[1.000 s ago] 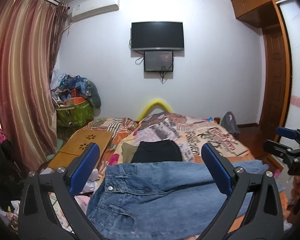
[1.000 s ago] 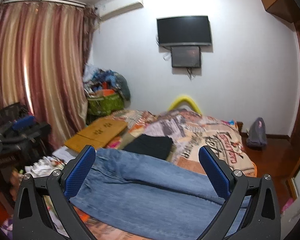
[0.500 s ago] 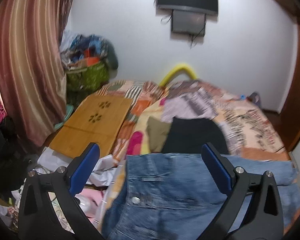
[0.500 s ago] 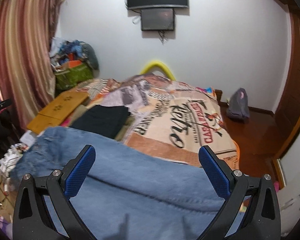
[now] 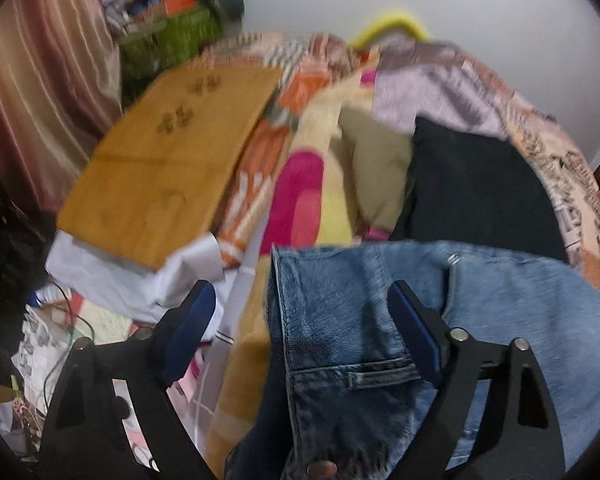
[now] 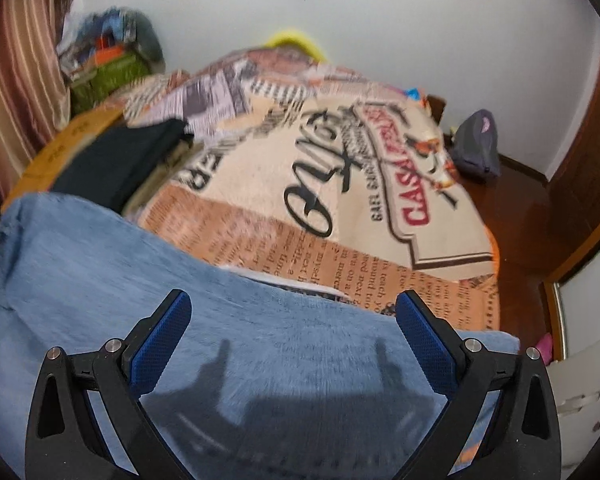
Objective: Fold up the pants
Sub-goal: 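Lower both grippers onto the jeans waistband and close them on it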
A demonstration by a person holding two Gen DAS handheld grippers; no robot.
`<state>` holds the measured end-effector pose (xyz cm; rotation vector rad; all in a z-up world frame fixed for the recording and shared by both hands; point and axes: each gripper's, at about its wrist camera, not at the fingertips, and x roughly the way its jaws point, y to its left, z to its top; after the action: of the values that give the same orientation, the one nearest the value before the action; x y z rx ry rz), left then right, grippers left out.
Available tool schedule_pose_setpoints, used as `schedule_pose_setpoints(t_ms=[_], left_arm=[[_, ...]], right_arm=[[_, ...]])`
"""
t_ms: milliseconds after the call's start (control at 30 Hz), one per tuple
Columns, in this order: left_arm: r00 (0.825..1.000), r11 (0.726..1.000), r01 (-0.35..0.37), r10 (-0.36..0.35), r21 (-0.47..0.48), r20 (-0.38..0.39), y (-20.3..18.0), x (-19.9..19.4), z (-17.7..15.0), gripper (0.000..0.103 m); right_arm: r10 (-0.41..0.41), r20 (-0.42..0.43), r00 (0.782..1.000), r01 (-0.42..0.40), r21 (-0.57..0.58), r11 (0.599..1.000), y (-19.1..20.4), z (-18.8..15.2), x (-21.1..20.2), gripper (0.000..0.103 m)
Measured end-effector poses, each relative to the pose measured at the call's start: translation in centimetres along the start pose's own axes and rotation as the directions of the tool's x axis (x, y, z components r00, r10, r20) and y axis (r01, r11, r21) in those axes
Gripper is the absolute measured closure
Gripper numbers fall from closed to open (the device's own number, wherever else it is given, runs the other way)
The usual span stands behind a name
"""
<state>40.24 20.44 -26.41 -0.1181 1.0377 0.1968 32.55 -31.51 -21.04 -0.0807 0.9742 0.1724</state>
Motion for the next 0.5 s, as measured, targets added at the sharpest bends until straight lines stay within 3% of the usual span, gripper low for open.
schedule_pose_setpoints(t_ms=[100, 267, 433, 500], left_arm=[[0.998, 1.0, 0.009, -0.008, 0.022, -0.055, -0.2, 2.0, 0.2, 0.019], [0.996, 0.999, 0.048, -0.047, 0.015, -0.074, -0.2, 3.4, 0.5, 0.022], [0.984, 0.989, 0.139, -0.144, -0.05, -0.109, 0.2, 4.3, 0.5, 0.044], [0.985, 0.989, 0.135, -0.14, -0.055, -0.1, 0.0, 4.3, 0.5, 0.05]], right_arm=[[0.045, -0.062, 0.997, -0.047, -0.04, 0.998, 0.4, 0.5, 2.4, 0.002], [0.086, -0.145, 0.986, -0.103, -0.114, 0.988, 1.4, 1.0, 6.0, 0.008], [0.159, -0.252, 0.954, -0.196, -0.125, 0.973, 1.8, 0.9, 8.4, 0.024], [0.21, -0.278, 0.937, -0.241, -0.082, 0.967, 1.5, 0.9, 8.4, 0.033]])
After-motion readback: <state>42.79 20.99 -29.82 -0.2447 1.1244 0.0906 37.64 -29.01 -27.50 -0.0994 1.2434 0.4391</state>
